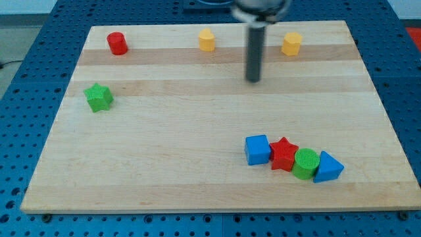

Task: Push the hexagon to the bottom side

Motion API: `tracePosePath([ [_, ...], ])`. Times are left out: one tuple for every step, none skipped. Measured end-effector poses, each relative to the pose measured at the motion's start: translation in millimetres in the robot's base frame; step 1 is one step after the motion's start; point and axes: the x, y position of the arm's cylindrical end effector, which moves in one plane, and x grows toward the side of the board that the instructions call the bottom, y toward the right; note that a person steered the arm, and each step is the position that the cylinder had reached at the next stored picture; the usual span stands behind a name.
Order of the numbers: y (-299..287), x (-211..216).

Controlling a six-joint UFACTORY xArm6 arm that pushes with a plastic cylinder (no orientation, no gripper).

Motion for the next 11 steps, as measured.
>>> tracePosePath([
  [112, -12],
  [138, -27],
  [138, -50],
  [137, -90],
  [84, -101],
  [46, -80],
  [44, -64],
  [34, -66],
  [-11, -89],
  [-16, -36],
  [23, -19],
])
